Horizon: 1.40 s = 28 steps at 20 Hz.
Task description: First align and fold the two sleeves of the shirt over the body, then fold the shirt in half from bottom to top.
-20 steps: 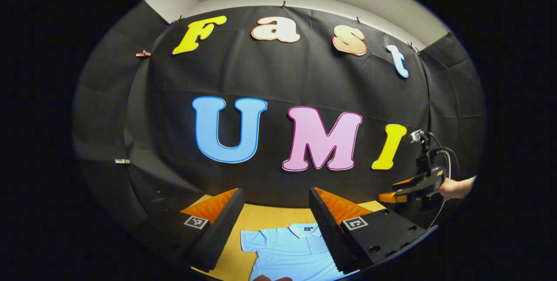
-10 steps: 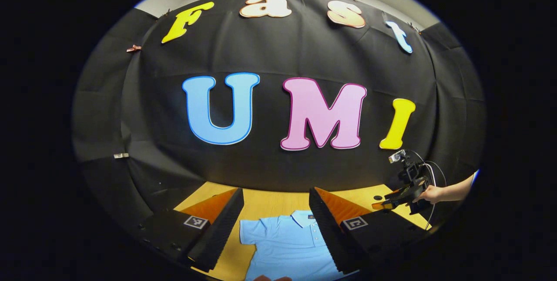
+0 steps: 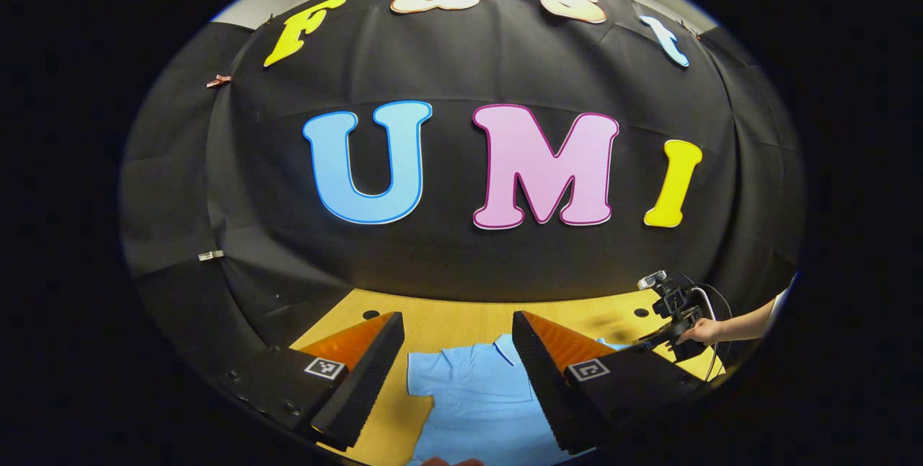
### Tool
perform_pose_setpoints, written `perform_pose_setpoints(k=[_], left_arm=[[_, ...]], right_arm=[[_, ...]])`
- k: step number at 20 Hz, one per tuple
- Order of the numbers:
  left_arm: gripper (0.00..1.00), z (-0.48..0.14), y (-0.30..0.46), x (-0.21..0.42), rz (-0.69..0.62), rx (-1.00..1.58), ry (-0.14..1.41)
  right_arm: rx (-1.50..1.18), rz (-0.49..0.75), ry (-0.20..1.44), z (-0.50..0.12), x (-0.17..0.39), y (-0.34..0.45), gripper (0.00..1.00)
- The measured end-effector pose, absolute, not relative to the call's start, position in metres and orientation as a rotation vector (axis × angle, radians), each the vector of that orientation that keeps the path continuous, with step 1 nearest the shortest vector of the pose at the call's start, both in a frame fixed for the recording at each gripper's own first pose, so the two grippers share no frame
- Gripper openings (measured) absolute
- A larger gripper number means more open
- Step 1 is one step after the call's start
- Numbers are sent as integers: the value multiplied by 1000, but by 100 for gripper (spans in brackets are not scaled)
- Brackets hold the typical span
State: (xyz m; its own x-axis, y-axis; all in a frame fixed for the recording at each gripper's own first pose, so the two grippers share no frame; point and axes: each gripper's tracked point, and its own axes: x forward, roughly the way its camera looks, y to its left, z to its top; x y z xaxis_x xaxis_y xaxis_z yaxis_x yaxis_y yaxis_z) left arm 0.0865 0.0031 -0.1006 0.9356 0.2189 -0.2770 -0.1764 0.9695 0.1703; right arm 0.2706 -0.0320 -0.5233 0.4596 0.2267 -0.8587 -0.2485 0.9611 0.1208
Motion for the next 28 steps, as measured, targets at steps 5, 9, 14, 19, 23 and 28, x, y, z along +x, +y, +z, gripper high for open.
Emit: perform_pose_setpoints(k=[5, 9, 14, 19, 23, 28], left_arm=[[96, -106, -1, 83, 196, 142, 304], [96, -106, 2, 77, 203, 138, 307], [96, -99, 13, 63, 223, 155, 296], [96, -99, 20, 52, 239, 135, 296], [96, -97, 22, 45, 241, 147, 289], [96, -94, 29, 36, 248, 158, 280]], right_arm=[[-8, 251, 1052, -525, 271, -36, 68], [26, 237, 1043, -523, 273, -31, 13], [134, 232, 1016, -503, 281, -19, 8], [272, 367, 952, -450, 282, 45, 10], [220, 455, 894, -432, 278, 78, 10], [74, 334, 939, -471, 274, 22, 39]])
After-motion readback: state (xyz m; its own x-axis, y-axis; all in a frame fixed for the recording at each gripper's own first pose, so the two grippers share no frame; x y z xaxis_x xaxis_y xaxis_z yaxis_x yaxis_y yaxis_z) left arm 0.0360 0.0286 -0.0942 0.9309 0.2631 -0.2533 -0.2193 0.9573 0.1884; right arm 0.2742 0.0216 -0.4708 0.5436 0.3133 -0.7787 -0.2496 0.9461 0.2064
